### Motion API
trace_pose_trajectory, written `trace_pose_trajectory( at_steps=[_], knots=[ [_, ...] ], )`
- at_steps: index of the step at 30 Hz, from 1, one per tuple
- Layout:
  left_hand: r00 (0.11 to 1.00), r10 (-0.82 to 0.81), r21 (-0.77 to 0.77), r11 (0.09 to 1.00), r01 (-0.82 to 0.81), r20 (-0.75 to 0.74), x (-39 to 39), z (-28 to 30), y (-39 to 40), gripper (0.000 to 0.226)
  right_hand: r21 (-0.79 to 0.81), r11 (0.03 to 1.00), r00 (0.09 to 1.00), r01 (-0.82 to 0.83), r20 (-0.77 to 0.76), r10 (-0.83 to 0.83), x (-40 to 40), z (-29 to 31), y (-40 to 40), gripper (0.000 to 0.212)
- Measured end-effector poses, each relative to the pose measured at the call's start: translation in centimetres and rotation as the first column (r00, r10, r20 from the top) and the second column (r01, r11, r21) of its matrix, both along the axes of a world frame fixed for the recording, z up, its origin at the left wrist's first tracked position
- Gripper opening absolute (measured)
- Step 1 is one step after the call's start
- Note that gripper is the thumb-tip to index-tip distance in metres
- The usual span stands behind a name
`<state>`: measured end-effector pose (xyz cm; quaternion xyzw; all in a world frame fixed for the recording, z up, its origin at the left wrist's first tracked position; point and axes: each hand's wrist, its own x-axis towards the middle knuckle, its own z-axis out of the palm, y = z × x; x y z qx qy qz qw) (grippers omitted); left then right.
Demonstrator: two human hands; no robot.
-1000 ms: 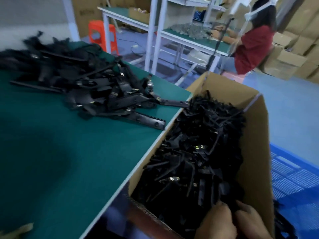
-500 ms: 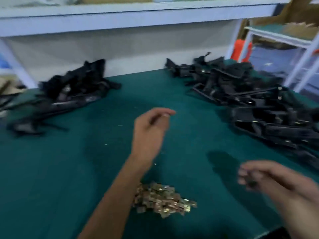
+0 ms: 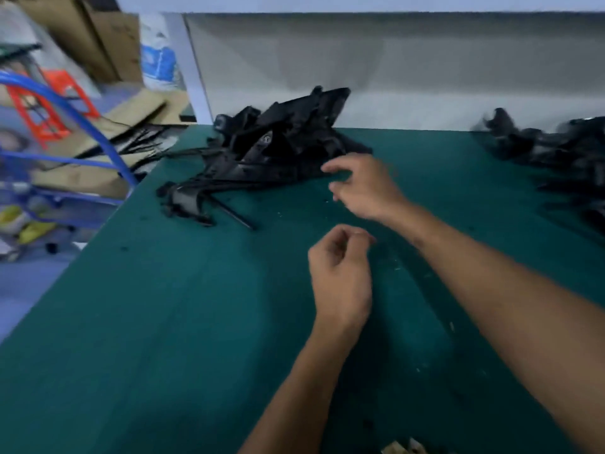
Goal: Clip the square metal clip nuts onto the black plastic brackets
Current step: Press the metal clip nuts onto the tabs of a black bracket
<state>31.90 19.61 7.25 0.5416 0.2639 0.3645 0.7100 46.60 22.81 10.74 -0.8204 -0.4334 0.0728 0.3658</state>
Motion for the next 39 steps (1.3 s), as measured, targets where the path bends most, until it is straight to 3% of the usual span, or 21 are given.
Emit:
trace_pose_trajectory(
  at_steps=[3,5,7,13,16,19,21,24,27,32,36,39],
  knots=[
    [1.0,-0.018,0.007,1.0,0.018,-0.023,0.1,-0.4,0.1,0.024,-0.247,0.969,0.969,-0.033,0.228,0.091,0.5,-1.3,5.0,0.041],
    [1.0,-0.012,-0.018,1.0,0.012,-0.022,0.0,-0.5,0.2,0.024,-0.335,0.94,0.923,0.071,0.379,0.066,0.7,-1.9,6.8,0.026],
    [1.0,0.001,-0.048,0.999,-0.002,-0.016,0.0,-0.5,0.2,0.023,-0.339,0.93,0.878,0.142,0.476,0.039,0.9,-2.2,7.6,0.019],
    [0.999,0.035,-0.06,0.998,-0.035,-0.002,0.2,-0.5,-0.2,0.024,-0.265,0.956,0.736,0.128,0.672,0.087,1.0,-2.9,7.5,0.03],
    [0.998,0.06,-0.052,0.997,-0.059,0.022,0.2,-0.4,-0.5,0.025,-0.255,0.967,0.7,0.024,0.695,0.166,1.2,-3.3,8.2,0.06],
    [0.997,0.059,-0.04,0.998,-0.057,0.044,0.1,-0.1,-0.7,0.027,-0.346,0.934,0.758,0.084,0.63,0.165,1.1,-3.2,9.1,0.076],
    [0.997,0.062,-0.068,0.996,-0.059,0.049,0.1,-0.1,-0.6,0.027,-0.407,0.906,0.784,0.116,0.597,0.168,1.1,-2.9,9.6,0.065],
    [0.997,0.063,-0.084,0.995,-0.059,0.05,0.2,-0.2,-0.4,0.028,-0.362,0.925,0.701,0.114,0.689,0.184,1.6,-2.2,9.7,0.031],
    [0.997,0.059,-0.082,0.995,-0.055,0.051,0.3,-0.2,-0.5,0.027,-0.301,0.949,0.653,0.095,0.738,0.169,2.1,-1.7,9.1,0.013],
    [0.998,0.058,-0.078,0.995,-0.055,0.04,0.2,-0.2,-0.4,0.025,-0.27,0.963,0.697,0.012,0.693,0.186,3.0,-0.5,7.2,0.021],
    [0.998,0.05,-0.066,0.997,-0.048,0.03,0.1,-0.2,-0.5,0.021,-0.182,0.983,0.673,0.001,0.727,0.134,3.1,1.4,5.3,0.028],
    [0.999,0.041,-0.079,0.996,-0.038,0.032,0.1,-0.3,-0.3,0.02,-0.098,0.995,0.731,0.036,0.682,0.041,3.0,2.9,3.5,0.031]
  ],
)
